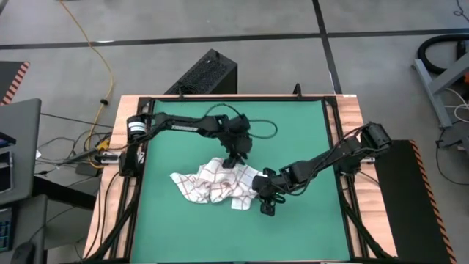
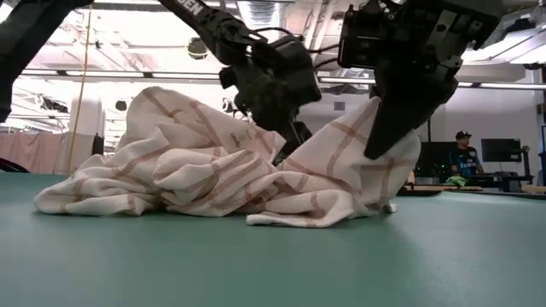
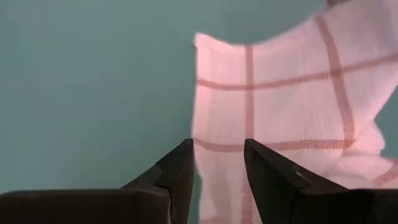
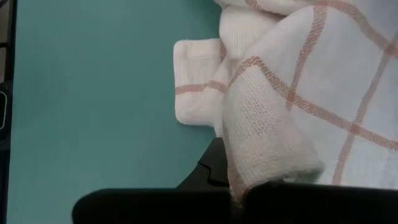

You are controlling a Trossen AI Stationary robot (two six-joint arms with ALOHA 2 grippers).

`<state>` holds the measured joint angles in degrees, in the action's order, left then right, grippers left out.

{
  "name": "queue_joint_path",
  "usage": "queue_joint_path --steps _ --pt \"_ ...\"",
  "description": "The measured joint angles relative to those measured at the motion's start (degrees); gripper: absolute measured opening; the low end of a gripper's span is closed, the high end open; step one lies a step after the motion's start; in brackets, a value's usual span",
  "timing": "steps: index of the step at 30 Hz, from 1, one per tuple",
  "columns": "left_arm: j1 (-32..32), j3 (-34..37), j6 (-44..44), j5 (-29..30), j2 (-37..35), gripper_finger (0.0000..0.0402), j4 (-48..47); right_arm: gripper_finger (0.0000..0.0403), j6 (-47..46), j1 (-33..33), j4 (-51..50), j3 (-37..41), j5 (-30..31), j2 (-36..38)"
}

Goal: Roll towel
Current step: Roll the white towel

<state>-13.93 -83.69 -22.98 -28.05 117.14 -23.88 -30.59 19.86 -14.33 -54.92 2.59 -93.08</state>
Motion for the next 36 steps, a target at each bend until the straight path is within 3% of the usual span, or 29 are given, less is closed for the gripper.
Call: queue_joint_path --steps 8,14,27,30,34,36 --pt "1.35 -6.14 -3.45 10.71 7.02 0.013 -5.08 0.0001 -0.12 0.0 0.2 0.0 0.04 0.0" --pt "1.36 -8.15 -4.62 6.88 8.83 0.013 -9.52 0.0001 -0.9 0.04 0.26 0.0 0.08 0.0" --pt "3.23 -8.79 -9.36 7.1 8.64 0.0126 -14.32 0.0 -0.94 0.0 0.72 0.0 0.46 0.0" --pt "3.99 -8.45 -11.67 9.37 8.53 0.01 -14.12 0.0 -0.96 -0.04 0.74 0.0 0.46 0.0" --pt "4.15 -8.41 -11.43 12.1 8.51 0.0023 -14.79 0.0 -1.09 -0.07 1.44 0.0 0.5 0.0" --pt "3.87 -9.12 -9.85 14.05 8.23 0.0008 -16.61 0.0 -1.09 -0.07 1.7 0.0 0.66 0.0"
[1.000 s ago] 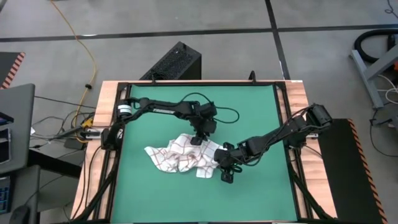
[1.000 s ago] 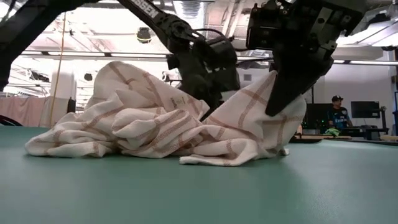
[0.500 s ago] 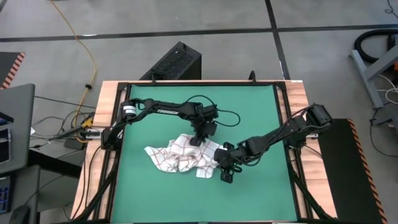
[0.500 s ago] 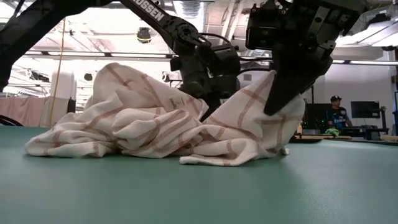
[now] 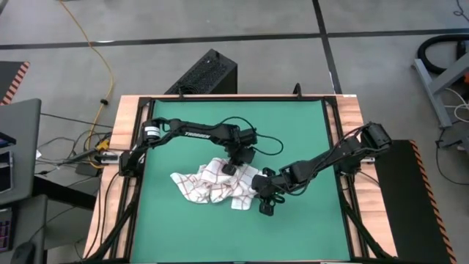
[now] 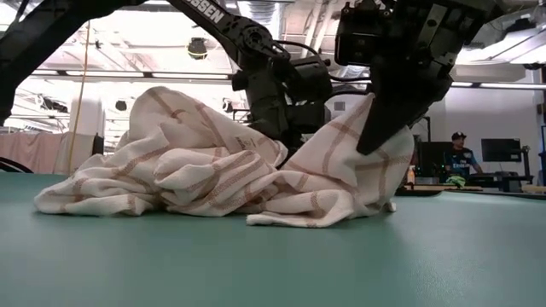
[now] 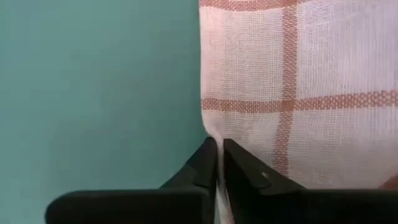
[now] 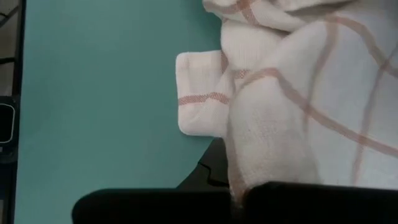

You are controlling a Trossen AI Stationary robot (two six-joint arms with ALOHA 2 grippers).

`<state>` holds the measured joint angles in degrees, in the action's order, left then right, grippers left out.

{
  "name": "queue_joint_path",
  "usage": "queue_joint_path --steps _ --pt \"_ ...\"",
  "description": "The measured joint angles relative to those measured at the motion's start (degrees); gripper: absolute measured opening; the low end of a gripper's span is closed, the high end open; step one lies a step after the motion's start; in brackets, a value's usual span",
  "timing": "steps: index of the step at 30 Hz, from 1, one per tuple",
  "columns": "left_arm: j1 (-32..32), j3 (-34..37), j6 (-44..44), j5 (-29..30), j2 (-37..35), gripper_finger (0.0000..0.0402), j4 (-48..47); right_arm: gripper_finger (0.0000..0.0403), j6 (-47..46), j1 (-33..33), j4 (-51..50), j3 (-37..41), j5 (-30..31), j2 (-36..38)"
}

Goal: Roll towel
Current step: Roll the white towel

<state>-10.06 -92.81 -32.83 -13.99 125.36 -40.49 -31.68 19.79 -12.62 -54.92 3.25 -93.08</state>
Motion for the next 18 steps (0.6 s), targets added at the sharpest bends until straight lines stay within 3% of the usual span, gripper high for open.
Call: queue_joint_path --steps 7,13,18 --pt "-2.74 -7.59 2.44 9.09 -6.2 0.0001 -12.73 0.0 -1.06 -0.47 -0.26 0.0 4.44 0.03" --pt "-6.16 -8.33 7.55 17.24 -18.6 0.0 -20.77 0.0001 -5.49 -3.89 -0.22 0.0 12.57 0.11" --pt "-8.44 -8.33 14.25 18.8 -29.47 0.0 -23.84 0.0006 -4.9 -10.35 3.79 -0.38 14.52 0.13"
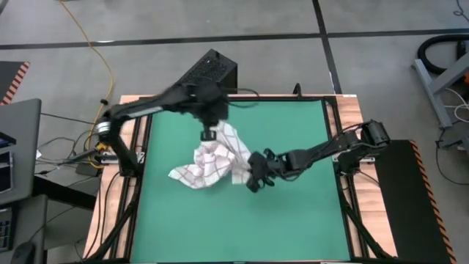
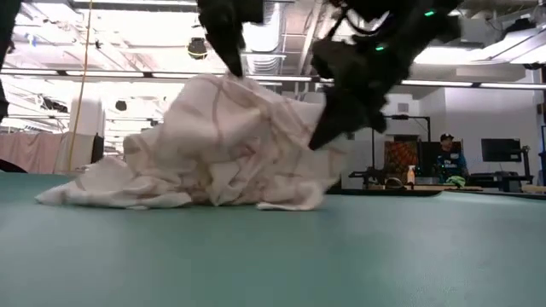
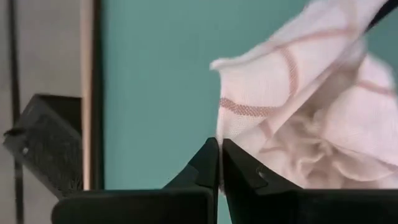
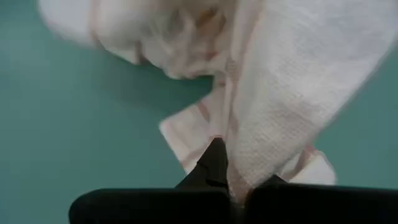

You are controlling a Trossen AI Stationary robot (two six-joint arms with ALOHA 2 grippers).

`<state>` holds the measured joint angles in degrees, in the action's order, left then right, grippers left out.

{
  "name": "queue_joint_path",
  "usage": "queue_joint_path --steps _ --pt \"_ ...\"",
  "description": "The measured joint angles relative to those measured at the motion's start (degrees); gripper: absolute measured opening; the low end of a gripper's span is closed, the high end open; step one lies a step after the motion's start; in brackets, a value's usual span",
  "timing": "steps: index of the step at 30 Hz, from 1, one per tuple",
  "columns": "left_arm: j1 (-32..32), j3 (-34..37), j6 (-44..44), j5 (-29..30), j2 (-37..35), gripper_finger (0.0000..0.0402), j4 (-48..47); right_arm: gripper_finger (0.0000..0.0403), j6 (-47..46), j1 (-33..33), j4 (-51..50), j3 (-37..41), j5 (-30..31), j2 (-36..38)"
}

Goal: Roll towel
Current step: Roll the white towel

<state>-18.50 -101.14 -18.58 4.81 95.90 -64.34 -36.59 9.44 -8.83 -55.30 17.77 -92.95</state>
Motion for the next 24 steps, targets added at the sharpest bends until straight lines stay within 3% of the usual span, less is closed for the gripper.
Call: queue_joint_path --steps 7,13,19,24 --pt "1.43 0.15 9.49 4.66 -11.67 0.0 -3.51 0.0007 16.28 -9.39 1.05 -11.01 -2.46 0.0" --pt "5.63 0.2 13.09 14.21 -20.47 0.0 -5.0 0.0008 34.54 -12.57 -9.09 -24.44 -1.88 -0.02" --pt "6.72 0.2 5.6 27.99 -25.72 0.0 11.29 0.0008 51.63 -16.06 -21.66 -39.37 10.98 -0.11" --pt "4.04 0.17 -8.54 30.33 -25.61 0.0 29.44 0.0008 64.17 -19.93 -22.69 -49.89 25.36 -0.11"
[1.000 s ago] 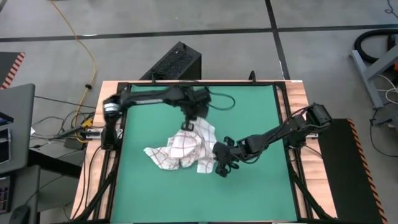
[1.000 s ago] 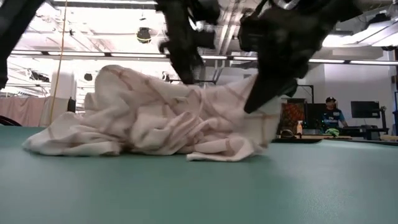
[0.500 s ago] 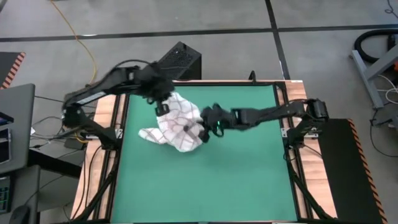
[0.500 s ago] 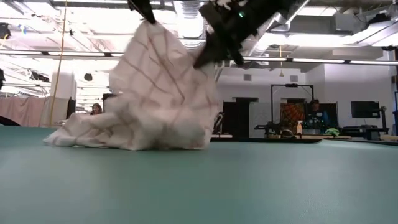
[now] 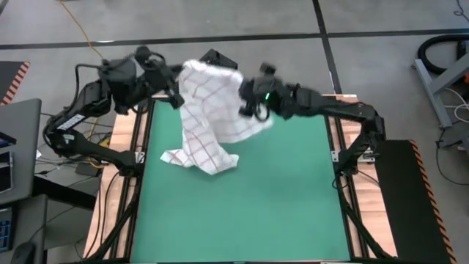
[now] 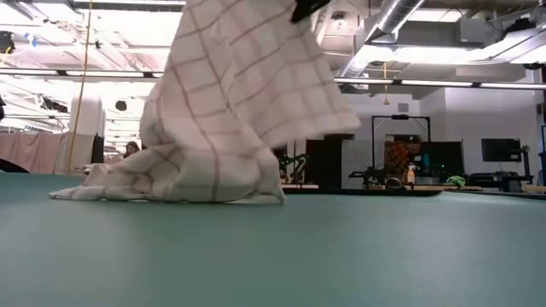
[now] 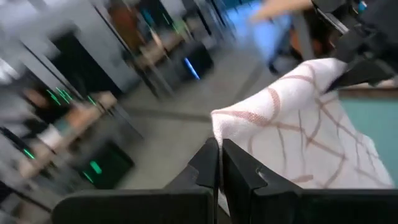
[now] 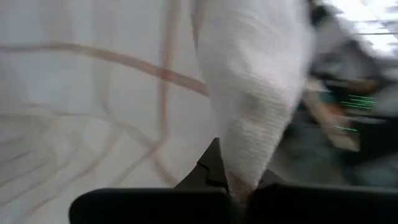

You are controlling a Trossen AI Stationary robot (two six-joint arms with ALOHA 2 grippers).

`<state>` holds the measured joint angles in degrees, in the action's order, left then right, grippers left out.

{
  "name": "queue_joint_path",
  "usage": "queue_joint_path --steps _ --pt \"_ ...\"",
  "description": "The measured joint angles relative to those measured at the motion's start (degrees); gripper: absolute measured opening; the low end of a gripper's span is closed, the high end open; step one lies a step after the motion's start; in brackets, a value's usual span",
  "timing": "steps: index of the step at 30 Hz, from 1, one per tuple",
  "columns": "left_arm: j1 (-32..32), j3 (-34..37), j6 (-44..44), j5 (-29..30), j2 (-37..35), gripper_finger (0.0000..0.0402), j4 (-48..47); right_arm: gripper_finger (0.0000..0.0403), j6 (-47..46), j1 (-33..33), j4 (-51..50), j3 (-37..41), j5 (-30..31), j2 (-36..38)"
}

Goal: Roll towel
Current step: Roll the white towel

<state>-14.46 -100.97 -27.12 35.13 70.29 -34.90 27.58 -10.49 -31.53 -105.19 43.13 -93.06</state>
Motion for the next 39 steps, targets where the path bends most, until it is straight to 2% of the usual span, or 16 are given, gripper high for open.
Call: queue_joint_path --steps 3,7,9,12,16,18,20,22,25,26,28,31,34,39 --pt "-2.69 0.0 -10.62 -1.31 2.31 0.0 13.55 0.0008 7.42 -2.61 3.84 -5.3 5.85 -0.02" --pt "-6.71 -0.3 -27.08 -9.09 7.25 0.0 32.12 0.0008 19.72 -6.05 12.96 -9.96 11.87 0.0" --pt "-7.8 -2.43 -32.57 -10.67 10.16 0.0 36.68 0.0008 27.24 -6.96 18.72 -11.48 15.9 -0.02" --pt "-8.39 -7.74 -38.22 -10.9 14.32 0.0 35.77 0.0008 37.12 -7.2 25.26 -13.28 21.26 0.02" --pt "-7.52 -15.46 -42.7 -11.54 17.49 0.0 28.56 0.0008 41.74 -4.22 25.87 -14.53 27.23 0.04" --pt "-6.2 -18.85 -40.8 -11.39 17.66 0.0 20.16 0.0008 41.62 -1.69 22.71 -14.53 30.35 0.04" --pt "-5.24 -21.63 -36.06 -11.89 17.19 0.0 7.77 0.0008 39.04 1.32 15.52 -14.53 33.82 0.04" --pt "-4.55 -23.06 -27.5 -14.03 16.42 0.0 -6.79 0.0008 31.18 4.92 3.73 -14.53 37.06 0.04" --pt "-4.5 -23.28 -12.1 -23.9 15.21 0.0 -27.55 0.0008 9.55 11.9 -19.54 -14.51 38.06 0.0" --pt "-4.49 -23.29 -7.68 -28.34 15.09 0.0 -33.78 0.0008 0.13 14.65 -27.77 -14.47 35.87 0.0" --pt "-3.98 -23.19 -1.22 -35.43 15.05 0.0 -45.2 0.0008 -18.44 19.21 -40.83 -14.45 25.82 -0.05" --pt "-0.83 -19.57 7.7 -39.34 14.97 0.0 -53.2 0.0008 -39.42 22.71 -50.74 -13.17 7.79 -0.92" --pt "3.42 -12.72 12.18 -38.89 13.57 0.0 -54.15 0.0008 -48.51 25.48 -52.39 -7.64 -2.4 -1.1" --pt "10.03 2.55 15.82 -39.12 10.33 0.0 -48.64 0.0008 -50.38 28.83 -43.13 5.18 -13.91 -1.16"
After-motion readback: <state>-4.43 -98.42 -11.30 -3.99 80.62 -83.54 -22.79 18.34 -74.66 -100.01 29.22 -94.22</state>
